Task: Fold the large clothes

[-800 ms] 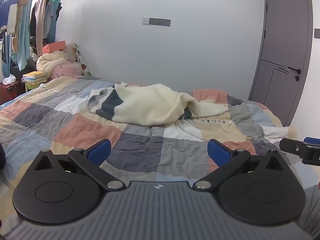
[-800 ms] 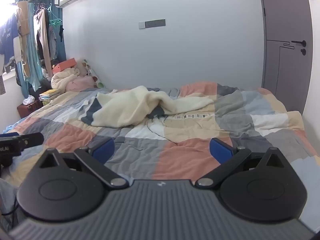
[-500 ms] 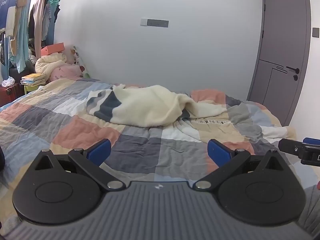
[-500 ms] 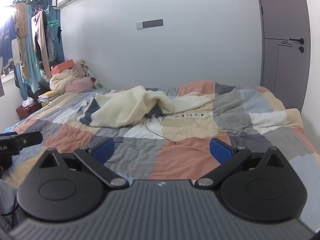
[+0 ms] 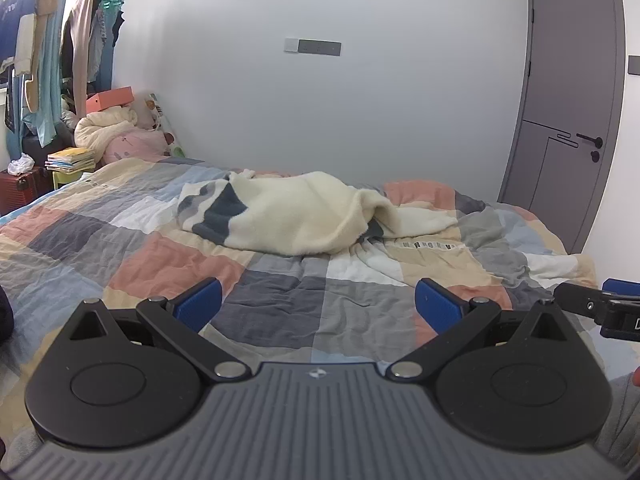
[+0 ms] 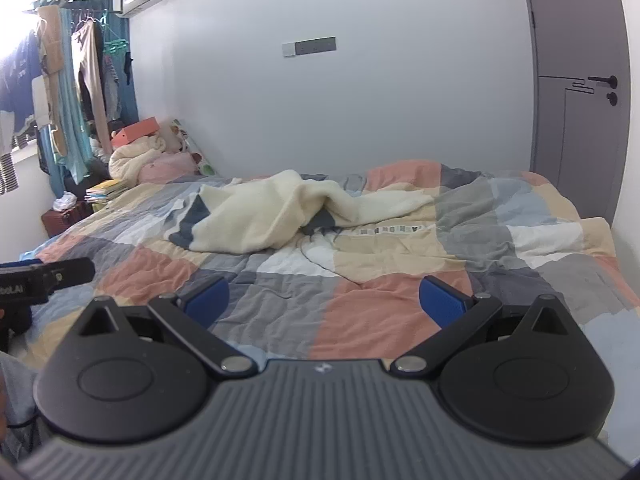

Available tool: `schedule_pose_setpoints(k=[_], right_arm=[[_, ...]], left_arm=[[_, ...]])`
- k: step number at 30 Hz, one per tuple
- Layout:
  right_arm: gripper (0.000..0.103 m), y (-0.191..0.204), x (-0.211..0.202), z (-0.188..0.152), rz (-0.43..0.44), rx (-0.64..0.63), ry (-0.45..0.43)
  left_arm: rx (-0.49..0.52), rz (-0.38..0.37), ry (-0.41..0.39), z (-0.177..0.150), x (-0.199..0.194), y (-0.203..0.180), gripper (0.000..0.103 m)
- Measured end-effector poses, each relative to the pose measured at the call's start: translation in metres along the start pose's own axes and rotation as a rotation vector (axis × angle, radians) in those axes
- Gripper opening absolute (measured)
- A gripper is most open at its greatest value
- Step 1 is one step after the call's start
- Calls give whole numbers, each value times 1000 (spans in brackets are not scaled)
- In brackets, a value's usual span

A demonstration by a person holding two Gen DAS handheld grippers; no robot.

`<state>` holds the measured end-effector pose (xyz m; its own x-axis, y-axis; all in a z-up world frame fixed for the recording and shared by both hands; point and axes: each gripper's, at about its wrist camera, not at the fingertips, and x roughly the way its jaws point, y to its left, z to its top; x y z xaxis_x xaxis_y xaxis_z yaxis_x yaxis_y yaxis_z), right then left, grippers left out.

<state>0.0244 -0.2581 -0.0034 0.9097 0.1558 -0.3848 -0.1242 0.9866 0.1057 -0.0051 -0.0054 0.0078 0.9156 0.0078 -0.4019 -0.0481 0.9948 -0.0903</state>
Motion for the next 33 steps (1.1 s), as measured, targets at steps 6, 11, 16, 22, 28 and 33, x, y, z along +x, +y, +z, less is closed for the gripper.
schedule_pose_setpoints(k=[6,11,16,22,28,33], right_arm=[[103,2,6,-2,19,6,11],[103,3,7,-2,17,8,10],[103,2,9,-2,16,12,8],[103,4,10,-2,24,15,15],[103,3,12,0,29,25,14],[103,2,16,1,37,33,23]], left_arm=[[-5,9,2,0,1,2,103],[-9,8,10,-1,4,4,103],[-10,3,15,-3,7,4,103],[-14,1,16,-4,10,5,103],[-13,2,20,-4,12,5,103],[-15,3,25,-4,18,6,103]])
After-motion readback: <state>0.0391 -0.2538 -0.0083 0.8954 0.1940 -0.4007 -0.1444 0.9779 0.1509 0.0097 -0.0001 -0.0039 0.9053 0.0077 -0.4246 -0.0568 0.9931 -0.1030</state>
